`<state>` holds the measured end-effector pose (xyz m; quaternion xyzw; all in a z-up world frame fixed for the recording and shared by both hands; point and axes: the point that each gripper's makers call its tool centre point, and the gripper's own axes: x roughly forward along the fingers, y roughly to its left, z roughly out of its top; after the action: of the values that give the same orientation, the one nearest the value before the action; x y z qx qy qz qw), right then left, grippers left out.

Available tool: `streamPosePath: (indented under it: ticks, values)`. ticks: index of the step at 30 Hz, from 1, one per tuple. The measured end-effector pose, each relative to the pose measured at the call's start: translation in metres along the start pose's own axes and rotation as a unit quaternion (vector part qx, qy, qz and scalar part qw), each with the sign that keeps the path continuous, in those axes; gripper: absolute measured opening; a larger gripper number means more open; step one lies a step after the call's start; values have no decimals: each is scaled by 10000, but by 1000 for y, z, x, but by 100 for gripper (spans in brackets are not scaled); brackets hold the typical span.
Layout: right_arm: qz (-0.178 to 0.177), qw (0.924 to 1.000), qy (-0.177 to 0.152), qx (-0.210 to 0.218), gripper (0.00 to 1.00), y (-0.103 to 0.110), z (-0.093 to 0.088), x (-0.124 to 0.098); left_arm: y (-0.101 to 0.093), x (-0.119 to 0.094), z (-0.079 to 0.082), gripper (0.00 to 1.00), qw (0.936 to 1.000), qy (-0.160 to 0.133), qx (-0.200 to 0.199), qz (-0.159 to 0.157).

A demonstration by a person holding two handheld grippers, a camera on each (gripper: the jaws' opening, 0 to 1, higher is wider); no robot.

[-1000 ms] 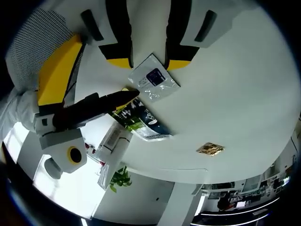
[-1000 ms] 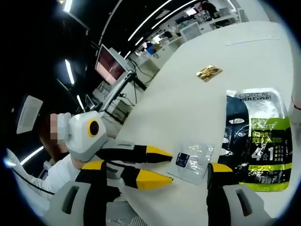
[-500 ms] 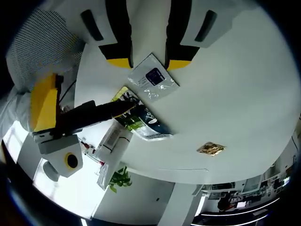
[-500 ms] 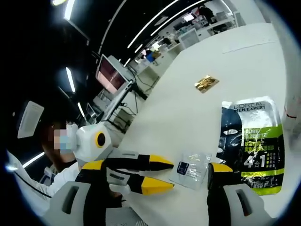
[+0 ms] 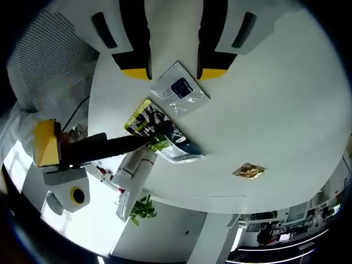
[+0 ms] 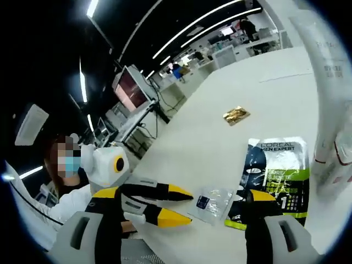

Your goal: Arrange the skincare products in the storage area until every visible bottle or jar stands upright without overlapping.

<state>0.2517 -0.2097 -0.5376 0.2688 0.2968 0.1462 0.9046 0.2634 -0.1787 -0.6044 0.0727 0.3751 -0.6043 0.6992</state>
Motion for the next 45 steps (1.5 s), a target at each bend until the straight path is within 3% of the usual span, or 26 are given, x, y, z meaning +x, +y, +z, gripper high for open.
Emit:
streamPosePath:
  ticks: [9,18,23,27,33,45]
  values:
    - [-31,9997,-219,-121,98,6,9,-21,-4,-7,9,29,9999,-106,61,32]
    - [-402,9975,-386,-440,99,-3,18,-44,-12,-14,20,33,9996,-239,112,105]
    - [-502,9963,-509,-478,99,-7,20,-59,-22,-26,36,35,9987,-475,115,173]
    - [-826,9925,-579,-698,99,-16,22,-73,-31,-32,42,38,9981,-538,232,208]
    - [-1055,9895,-671,-729,99,-28,27,-93,-41,-38,45,44,9973,-547,398,271]
    - [-1418,9831,-789,-842,100,-48,28,-119,-52,-44,47,51,9969,-559,370,409]
